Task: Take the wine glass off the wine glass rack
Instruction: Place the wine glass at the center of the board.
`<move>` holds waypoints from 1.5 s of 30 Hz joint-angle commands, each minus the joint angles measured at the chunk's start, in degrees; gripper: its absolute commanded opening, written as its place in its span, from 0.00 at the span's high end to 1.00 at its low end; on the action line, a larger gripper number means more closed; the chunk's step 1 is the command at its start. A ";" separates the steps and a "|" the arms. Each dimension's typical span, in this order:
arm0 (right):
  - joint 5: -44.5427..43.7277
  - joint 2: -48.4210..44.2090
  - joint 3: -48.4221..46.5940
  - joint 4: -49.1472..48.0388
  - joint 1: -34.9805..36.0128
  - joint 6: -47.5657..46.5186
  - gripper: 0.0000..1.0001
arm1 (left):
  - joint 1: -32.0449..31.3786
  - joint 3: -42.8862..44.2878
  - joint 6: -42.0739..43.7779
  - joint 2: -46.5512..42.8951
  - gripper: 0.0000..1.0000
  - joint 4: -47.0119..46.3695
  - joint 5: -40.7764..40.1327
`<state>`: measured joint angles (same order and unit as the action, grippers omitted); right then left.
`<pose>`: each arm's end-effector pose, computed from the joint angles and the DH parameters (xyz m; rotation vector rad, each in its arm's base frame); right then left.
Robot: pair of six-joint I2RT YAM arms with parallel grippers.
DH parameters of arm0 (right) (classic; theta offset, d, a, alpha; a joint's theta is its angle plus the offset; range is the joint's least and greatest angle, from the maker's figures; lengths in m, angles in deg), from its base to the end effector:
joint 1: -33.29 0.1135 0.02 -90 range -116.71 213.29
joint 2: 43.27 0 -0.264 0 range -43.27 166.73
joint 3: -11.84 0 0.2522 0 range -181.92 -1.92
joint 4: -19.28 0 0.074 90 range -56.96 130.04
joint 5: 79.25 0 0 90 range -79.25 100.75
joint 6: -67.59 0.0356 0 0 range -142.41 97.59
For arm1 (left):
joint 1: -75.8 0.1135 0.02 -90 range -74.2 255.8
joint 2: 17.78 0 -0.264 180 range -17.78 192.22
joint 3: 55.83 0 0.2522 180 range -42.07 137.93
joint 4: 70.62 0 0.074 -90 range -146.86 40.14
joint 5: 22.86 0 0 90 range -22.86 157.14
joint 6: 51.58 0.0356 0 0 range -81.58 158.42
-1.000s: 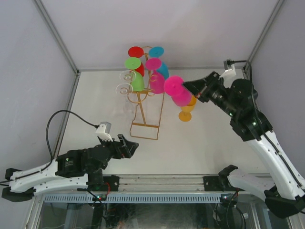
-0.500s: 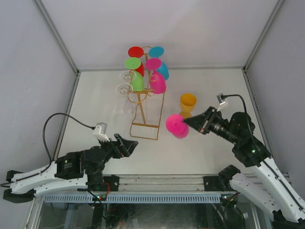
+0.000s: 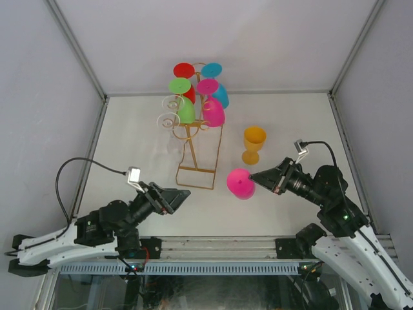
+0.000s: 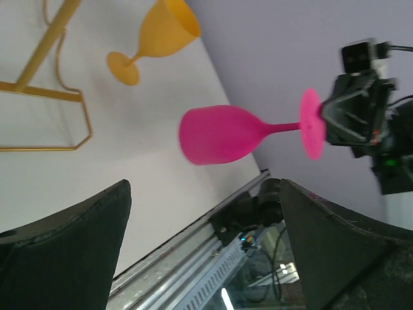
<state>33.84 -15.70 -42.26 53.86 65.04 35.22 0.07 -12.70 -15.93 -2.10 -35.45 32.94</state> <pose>0.0924 0.0736 0.3334 0.0977 1.9431 1.4483 0.0421 -0.0844 0.2872 -0.1389 1.8244 -1.1701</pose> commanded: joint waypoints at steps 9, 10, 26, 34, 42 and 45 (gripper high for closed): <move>7.74 2.50 2.94 -12.73 2.26 2.98 1.00 | 0.26 -1.60 -0.67 4.80 0.00 -19.22 11.50; 8.81 2.86 2.98 -12.95 2.53 2.54 1.00 | 0.31 -1.19 -0.81 5.74 0.00 -19.52 12.24; 11.39 8.61 3.60 -17.35 6.90 1.17 1.00 | 0.29 2.64 0.01 21.37 0.27 -33.38 26.20; 10.38 9.36 3.60 -17.89 8.32 0.77 1.00 | 0.31 1.37 -0.63 21.62 0.44 -35.20 25.28; 10.52 9.62 3.58 -19.22 8.89 0.67 1.00 | 0.26 -0.45 -1.12 20.26 0.55 -36.12 23.17; 10.44 9.26 3.60 -19.24 9.10 0.38 1.00 | 0.29 -1.22 -1.20 19.70 0.61 -37.06 22.67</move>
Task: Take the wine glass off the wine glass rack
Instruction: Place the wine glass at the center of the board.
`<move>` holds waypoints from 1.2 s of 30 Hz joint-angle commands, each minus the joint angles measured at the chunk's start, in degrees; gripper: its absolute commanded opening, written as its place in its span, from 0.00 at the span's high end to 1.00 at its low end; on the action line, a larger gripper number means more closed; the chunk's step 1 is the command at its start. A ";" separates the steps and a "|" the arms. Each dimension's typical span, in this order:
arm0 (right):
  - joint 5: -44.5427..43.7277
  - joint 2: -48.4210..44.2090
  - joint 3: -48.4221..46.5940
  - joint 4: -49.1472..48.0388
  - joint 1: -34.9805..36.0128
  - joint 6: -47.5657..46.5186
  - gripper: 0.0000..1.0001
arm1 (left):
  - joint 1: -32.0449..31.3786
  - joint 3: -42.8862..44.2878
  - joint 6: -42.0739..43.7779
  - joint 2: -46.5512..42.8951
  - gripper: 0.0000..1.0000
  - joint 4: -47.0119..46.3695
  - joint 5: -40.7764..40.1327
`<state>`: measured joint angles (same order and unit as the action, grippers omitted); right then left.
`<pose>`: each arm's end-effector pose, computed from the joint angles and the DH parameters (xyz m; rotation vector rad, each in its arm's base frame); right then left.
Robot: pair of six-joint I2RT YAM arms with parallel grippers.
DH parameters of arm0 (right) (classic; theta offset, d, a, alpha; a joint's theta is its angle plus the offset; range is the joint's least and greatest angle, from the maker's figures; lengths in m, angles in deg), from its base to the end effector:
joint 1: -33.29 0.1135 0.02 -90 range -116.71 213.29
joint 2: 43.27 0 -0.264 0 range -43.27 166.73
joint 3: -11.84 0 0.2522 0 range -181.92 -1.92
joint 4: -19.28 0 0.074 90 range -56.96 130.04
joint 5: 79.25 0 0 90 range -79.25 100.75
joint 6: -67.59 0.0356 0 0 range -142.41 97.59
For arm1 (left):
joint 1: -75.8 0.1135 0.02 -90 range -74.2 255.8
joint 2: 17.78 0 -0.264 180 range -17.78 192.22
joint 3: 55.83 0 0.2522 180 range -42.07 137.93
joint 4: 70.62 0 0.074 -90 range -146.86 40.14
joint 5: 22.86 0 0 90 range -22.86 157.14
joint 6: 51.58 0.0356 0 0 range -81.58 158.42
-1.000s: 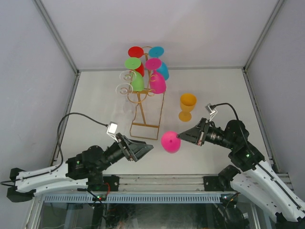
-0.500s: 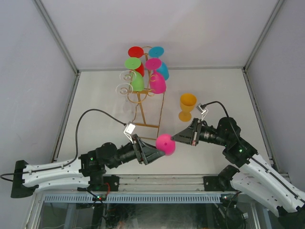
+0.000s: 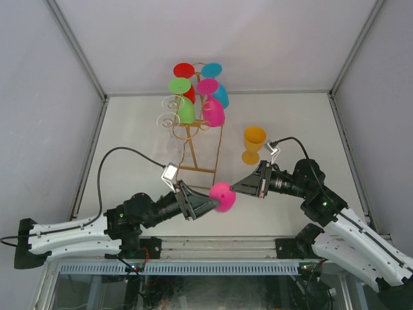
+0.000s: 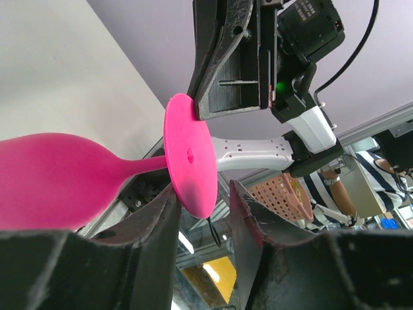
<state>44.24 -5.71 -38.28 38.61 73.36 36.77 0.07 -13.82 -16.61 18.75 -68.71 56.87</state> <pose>0.1097 0.1179 0.3171 -0.1904 2.0109 1.7009 0.0475 -0.1610 0.3015 0.1506 1.7613 -1.6368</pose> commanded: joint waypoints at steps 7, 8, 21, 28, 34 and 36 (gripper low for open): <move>0.50 -0.78 -0.38 -4.67 1.36 -1.21 1.00 | 0.29 -0.13 -0.12 -1.05 0.75 -4.13 -1.16; 0.66 -0.59 -0.38 -4.92 1.40 -1.30 1.00 | 0.27 -0.14 -0.12 -1.03 0.77 -4.19 -1.13; 2.66 1.64 -0.44 -5.92 2.41 -1.95 0.88 | 0.27 1.53 2.86 0.38 0.92 -4.58 2.84; 2.35 1.48 -0.88 -6.87 3.43 -2.73 0.91 | 0.28 1.88 2.99 0.98 0.92 -4.44 3.52; -1.56 -1.93 -0.96 -7.56 4.51 -5.98 1.00 | 0.31 2.23 2.31 1.47 0.73 -3.04 2.83; -2.25 -3.31 -0.86 -8.59 4.98 -7.31 1.00 | 0.31 2.40 2.01 1.87 0.69 -2.63 3.06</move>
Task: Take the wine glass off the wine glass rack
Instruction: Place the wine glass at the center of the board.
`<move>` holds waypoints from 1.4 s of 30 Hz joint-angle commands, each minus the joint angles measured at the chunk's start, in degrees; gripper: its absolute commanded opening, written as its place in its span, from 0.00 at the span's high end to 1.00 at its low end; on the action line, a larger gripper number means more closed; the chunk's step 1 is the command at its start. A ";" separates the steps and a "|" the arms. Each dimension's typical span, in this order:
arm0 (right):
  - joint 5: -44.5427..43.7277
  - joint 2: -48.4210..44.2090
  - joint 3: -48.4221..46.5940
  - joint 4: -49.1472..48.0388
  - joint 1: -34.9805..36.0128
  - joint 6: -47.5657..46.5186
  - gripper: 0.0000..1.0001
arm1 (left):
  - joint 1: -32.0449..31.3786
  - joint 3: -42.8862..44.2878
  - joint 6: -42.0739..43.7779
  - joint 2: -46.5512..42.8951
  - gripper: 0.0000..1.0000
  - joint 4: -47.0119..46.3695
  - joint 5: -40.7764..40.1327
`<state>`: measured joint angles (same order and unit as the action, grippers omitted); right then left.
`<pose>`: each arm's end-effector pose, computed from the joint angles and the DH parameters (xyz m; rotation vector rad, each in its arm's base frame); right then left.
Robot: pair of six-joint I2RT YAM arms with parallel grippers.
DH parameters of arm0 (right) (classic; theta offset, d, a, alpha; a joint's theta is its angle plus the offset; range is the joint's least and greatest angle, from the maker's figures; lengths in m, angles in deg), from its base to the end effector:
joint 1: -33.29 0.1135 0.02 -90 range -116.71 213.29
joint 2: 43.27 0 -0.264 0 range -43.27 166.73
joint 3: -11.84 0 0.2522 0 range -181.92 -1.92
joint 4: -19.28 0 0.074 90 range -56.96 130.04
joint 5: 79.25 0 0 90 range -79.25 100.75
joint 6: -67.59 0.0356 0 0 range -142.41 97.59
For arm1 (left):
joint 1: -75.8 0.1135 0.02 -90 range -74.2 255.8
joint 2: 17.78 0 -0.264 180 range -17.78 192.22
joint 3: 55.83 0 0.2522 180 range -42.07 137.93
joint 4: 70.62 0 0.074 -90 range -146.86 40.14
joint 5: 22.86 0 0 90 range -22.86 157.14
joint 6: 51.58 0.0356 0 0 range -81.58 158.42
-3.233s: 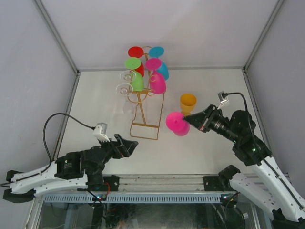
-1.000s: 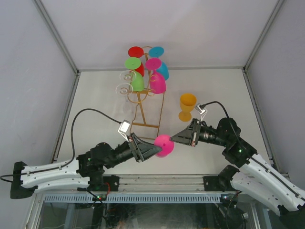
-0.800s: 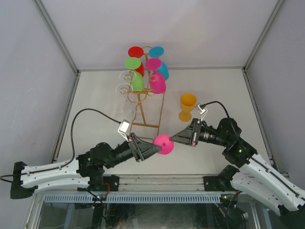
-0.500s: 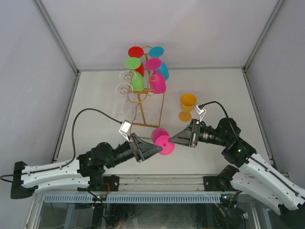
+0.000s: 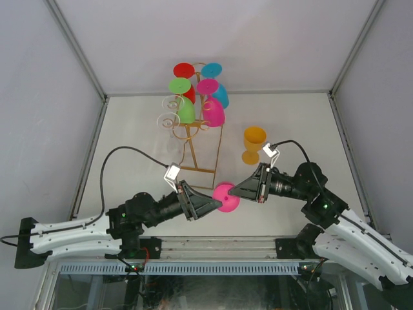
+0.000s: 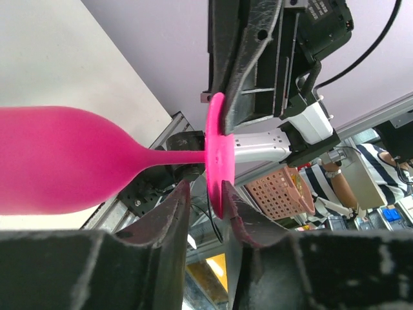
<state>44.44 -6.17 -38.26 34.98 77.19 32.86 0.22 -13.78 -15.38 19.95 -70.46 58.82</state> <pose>0.1006 0.1243 0.3246 -0.3518 1.9118 1.7230 0.0477 -0.1649 0.3020 0.1966 1.7478 -1.6501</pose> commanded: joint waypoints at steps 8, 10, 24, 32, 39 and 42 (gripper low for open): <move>-1.34 -4.78 -0.84 -6.32 1.86 -6.43 1.00 | 0.15 4.40 0.37 4.23 0.54 -2.54 6.33; -1.18 -4.45 -0.84 -6.31 2.57 -6.65 1.00 | 0.12 5.19 0.45 5.26 0.55 -3.27 7.35; -3.67 -5.71 -0.14 -6.50 4.61 -8.33 1.00 | 0.16 4.68 -0.08 5.62 0.72 -3.67 6.25; -4.03 -5.59 -0.10 -6.58 4.70 -7.38 1.00 | 0.16 4.71 -0.24 5.59 0.74 -3.45 5.11; -4.25 -6.16 -0.08 -6.51 4.93 -6.98 1.00 | 0.96 5.90 0.93 5.55 0.88 -2.74 4.29; -4.24 -6.54 -0.34 -6.85 4.96 -6.18 1.00 | 1.06 5.53 0.23 5.67 0.94 -2.90 4.86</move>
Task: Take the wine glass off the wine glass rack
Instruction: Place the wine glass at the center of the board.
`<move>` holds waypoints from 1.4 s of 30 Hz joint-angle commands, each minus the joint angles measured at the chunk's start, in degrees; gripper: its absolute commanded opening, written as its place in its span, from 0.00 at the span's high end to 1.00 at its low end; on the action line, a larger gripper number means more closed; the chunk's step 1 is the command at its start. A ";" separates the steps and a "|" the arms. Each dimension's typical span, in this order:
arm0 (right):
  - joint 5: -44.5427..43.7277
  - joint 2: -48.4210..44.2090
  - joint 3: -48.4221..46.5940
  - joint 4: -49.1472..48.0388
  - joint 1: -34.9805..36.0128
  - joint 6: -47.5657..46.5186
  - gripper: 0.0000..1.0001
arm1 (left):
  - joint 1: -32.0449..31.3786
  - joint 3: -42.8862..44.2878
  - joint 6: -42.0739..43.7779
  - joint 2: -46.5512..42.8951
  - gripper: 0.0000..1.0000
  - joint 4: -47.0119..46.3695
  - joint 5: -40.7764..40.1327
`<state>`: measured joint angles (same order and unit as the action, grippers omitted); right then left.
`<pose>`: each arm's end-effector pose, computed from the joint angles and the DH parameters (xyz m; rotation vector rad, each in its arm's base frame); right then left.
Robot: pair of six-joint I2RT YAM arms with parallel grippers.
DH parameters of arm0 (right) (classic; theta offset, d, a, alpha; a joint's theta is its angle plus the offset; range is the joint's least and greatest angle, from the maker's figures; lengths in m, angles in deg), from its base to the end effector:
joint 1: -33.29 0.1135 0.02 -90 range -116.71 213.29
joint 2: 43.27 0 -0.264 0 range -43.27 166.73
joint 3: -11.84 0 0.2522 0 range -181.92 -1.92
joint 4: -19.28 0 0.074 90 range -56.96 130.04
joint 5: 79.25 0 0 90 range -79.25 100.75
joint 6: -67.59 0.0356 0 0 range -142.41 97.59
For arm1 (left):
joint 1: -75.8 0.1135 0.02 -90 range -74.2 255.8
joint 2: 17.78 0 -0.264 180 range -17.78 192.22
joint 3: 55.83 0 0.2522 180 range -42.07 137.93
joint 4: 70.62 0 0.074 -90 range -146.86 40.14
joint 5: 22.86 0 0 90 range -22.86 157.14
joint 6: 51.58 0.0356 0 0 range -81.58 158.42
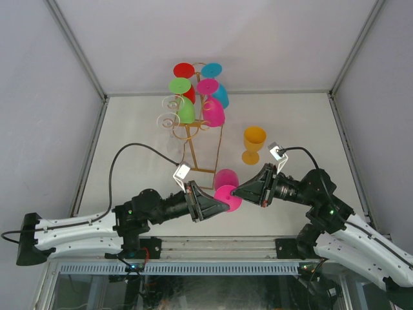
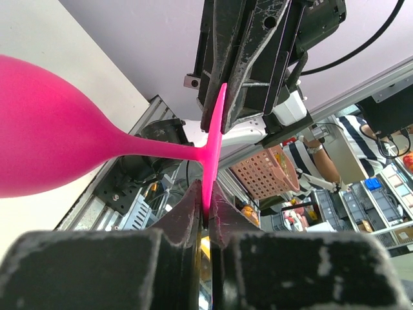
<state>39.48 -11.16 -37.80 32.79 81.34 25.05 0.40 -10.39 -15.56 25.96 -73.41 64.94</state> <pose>0.0821 0.1169 0.3372 -0.4786 1.7076 1.6524 0.0494 -0.1841 0.3121 0.2943 1.7549 -1.7249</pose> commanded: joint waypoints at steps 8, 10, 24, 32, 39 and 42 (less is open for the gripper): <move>1.56 -2.12 -1.11 -3.45 0.90 1.43 1.00 | 0.95 1.39 -0.92 -0.29 0.83 -1.03 -0.94; 2.22 -2.06 -1.08 -3.88 0.98 1.25 1.00 | 0.89 0.84 -1.42 -0.13 0.82 -2.46 -0.54; 3.25 -1.05 -1.04 -4.20 1.56 0.33 1.00 | 1.06 0.56 -1.55 0.94 0.84 -2.78 -0.07; 3.32 -0.41 -1.11 -4.44 1.67 0.00 1.00 | 1.23 0.58 -1.46 0.84 0.92 -2.70 -0.04; -0.51 -1.33 -1.04 -2.16 1.69 -0.98 0.99 | 1.27 0.93 -0.41 0.84 1.00 -1.50 -0.22; -4.39 -2.77 -1.08 0.43 1.69 -1.75 0.96 | 1.29 1.55 0.81 0.77 1.00 -0.34 0.24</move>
<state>38.30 -11.96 -37.80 33.53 82.13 24.57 1.03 -10.39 -16.85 26.49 -74.61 65.86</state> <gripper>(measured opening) 0.022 0.015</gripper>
